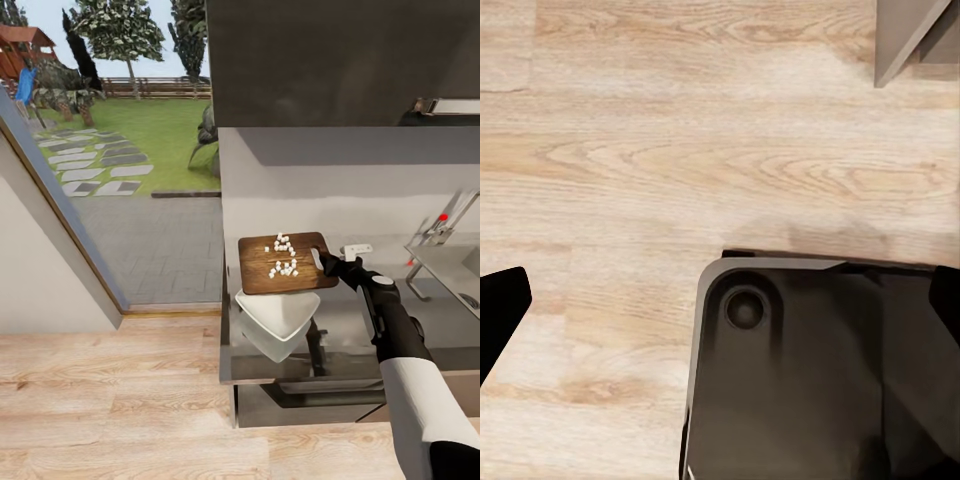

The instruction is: In the kitchen, take the Vidalia onion out of the sink, dice it on the chopping board with the paring knife, put the diced onion into the bowl on the countertop, then place both the paring knife and the chopping board into the sink.

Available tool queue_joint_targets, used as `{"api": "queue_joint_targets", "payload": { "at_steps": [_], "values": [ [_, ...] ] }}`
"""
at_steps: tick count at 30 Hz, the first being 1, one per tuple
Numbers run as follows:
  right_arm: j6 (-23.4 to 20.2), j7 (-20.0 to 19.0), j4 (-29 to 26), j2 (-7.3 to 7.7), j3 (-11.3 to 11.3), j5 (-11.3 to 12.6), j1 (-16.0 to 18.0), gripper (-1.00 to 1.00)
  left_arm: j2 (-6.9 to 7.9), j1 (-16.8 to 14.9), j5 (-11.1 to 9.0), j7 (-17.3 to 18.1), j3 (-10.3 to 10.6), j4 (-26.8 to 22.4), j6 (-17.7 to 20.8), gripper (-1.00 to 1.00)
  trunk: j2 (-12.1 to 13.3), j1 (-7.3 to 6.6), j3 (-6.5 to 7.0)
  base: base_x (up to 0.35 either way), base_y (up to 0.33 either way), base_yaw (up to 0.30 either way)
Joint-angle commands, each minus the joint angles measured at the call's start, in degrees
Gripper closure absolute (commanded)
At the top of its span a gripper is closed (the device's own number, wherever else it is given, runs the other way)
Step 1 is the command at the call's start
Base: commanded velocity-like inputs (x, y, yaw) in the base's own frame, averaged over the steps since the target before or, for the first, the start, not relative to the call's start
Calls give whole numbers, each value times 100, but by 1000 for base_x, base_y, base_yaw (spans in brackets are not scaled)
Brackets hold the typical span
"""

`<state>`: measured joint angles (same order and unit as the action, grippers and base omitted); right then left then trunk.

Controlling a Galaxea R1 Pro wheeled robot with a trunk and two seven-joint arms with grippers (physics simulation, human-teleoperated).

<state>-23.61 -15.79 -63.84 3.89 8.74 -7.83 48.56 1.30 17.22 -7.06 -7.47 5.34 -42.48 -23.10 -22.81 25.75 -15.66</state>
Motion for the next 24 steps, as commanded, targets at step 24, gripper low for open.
{"api": "queue_joint_targets", "payload": {
  "at_steps": [24],
  "values": [
    [371, -439, 254, 6, 22, -29, 6, 100, 12, 0, -59, -44, 47, -8, -15, -100, -11, 3, -10, 0, 0, 0]
  ]
}}
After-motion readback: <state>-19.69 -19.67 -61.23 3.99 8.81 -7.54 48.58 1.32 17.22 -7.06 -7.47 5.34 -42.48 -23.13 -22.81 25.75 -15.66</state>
